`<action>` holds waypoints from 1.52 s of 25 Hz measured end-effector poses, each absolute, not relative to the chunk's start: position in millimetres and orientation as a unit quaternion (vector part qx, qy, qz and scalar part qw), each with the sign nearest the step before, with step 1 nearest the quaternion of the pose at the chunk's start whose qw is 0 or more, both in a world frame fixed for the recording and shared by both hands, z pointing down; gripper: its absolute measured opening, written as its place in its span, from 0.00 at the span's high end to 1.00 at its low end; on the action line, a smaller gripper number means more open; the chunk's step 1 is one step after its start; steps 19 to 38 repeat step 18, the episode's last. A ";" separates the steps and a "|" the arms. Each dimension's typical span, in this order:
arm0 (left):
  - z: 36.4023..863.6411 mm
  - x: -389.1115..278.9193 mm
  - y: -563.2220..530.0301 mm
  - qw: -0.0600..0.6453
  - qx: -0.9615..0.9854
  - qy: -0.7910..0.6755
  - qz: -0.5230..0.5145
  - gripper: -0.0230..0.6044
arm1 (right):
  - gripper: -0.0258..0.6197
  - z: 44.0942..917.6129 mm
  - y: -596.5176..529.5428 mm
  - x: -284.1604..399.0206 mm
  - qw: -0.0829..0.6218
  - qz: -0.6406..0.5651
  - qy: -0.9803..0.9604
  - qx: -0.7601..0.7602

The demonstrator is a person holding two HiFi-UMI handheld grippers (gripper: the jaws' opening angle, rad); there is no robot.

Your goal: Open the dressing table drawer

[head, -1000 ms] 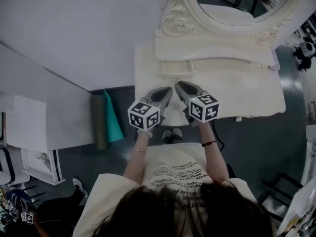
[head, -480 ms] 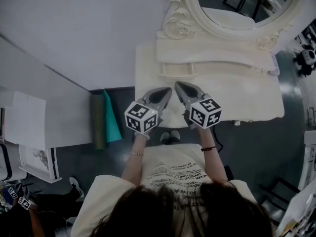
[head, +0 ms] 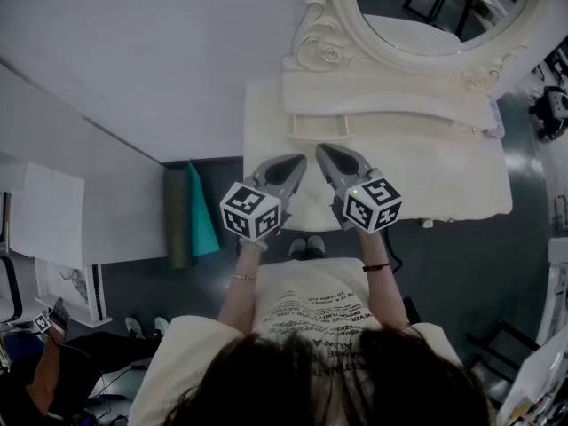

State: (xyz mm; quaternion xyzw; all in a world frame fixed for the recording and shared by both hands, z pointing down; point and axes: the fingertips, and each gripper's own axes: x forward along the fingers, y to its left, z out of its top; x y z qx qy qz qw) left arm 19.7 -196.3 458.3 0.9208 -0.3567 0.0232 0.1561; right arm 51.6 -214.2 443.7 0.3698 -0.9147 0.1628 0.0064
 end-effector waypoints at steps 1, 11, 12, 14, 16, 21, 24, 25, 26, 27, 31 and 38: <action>457.2 19.6 -196.5 0.155 0.921 -0.357 0.023 0.97 | 0.96 442.8 -214.4 51.1 0.005 0.161 -0.915 0.369; 452.8 19.6 -198.3 0.149 0.920 -0.362 0.020 0.97 | 0.96 438.3 -216.6 50.4 -0.002 0.154 -0.919 0.363; 452.9 19.9 -198.6 0.149 0.920 -0.362 0.020 0.97 | 0.96 437.9 -216.9 50.5 -0.003 0.154 -0.919 0.363; 453.4 21.1 -199.3 0.150 0.920 -0.362 0.021 0.97 | 0.96 437.6 -217.6 51.1 -0.003 0.153 -0.919 0.362; 454.4 22.1 -199.8 0.151 0.920 -0.362 0.022 0.97 | 0.96 437.5 -218.2 52.1 -0.004 0.153 -0.919 0.362; 455.1 22.9 -200.5 0.152 0.920 -0.361 0.023 0.97 | 0.96 437.4 -218.9 53.1 -0.005 0.153 -0.919 0.362; 455.1 22.9 -200.5 0.152 0.920 -0.361 0.023 0.97 | 0.96 437.4 -218.9 53.1 -0.005 0.153 -0.919 0.362; 455.1 22.9 -200.5 0.152 0.920 -0.361 0.023 0.97 | 0.96 437.4 -218.9 53.1 -0.005 0.153 -0.919 0.362; 455.1 22.9 -200.5 0.152 0.920 -0.361 0.023 0.97 | 0.96 437.4 -218.9 53.1 -0.005 0.153 -0.919 0.362; 455.1 22.9 -200.5 0.152 0.920 -0.361 0.023 0.97 | 0.96 437.4 -218.9 53.1 -0.005 0.153 -0.919 0.362; 455.1 22.9 -200.5 0.152 0.920 -0.361 0.023 0.97 | 0.96 437.4 -218.9 53.1 -0.005 0.153 -0.919 0.362; 455.1 22.9 -200.5 0.152 0.920 -0.361 0.023 0.97 | 0.96 437.4 -218.9 53.1 -0.005 0.153 -0.919 0.362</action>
